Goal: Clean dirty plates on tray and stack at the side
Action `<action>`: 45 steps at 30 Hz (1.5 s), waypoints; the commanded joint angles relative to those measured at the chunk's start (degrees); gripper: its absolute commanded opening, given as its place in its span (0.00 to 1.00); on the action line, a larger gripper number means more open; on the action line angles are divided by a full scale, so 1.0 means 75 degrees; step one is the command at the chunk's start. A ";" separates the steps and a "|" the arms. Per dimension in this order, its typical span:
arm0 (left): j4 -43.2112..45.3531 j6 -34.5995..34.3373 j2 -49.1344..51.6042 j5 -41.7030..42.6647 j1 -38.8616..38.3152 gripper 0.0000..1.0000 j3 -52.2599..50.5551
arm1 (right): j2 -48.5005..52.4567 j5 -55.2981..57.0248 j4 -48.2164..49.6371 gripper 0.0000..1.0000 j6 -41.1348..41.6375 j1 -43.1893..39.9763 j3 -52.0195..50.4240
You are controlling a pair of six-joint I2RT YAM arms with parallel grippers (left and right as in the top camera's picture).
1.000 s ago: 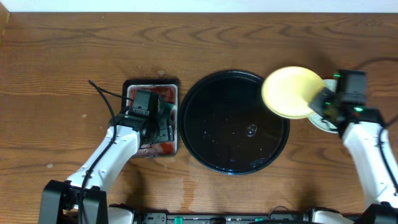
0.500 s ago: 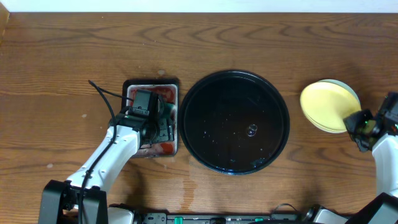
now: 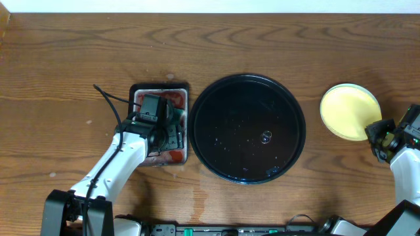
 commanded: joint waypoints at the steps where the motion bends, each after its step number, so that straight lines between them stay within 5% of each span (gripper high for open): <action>1: -0.0035 0.0017 0.0006 0.0064 0.0026 0.77 -0.0073 | 0.0026 -0.0187 0.0102 0.44 -0.0309 -0.0044 -0.0009; 6: -0.0038 0.0017 0.0006 0.0064 0.0026 0.77 -0.0073 | 0.0029 -0.0813 0.0157 0.49 -0.1166 0.0076 -0.0012; 11: -0.0076 0.0017 0.0006 0.0067 0.0026 0.77 -0.0070 | 0.0032 -0.2646 0.0204 0.63 -0.3048 0.0469 -0.0012; 15: -0.0303 0.0017 -0.0009 0.0067 0.0035 0.77 0.0085 | 0.0032 -0.2868 0.0207 0.99 -0.3576 0.1145 -0.0012; 32: -0.2999 0.0137 -0.0463 0.0067 0.0935 0.77 0.1530 | -0.0262 -0.0047 -0.2696 0.99 -0.4526 0.4657 0.1856; 45: -0.3319 0.0539 -0.4001 0.0012 0.0924 0.77 0.0801 | -0.2935 0.0516 -0.3413 0.99 -0.4406 0.5380 0.1367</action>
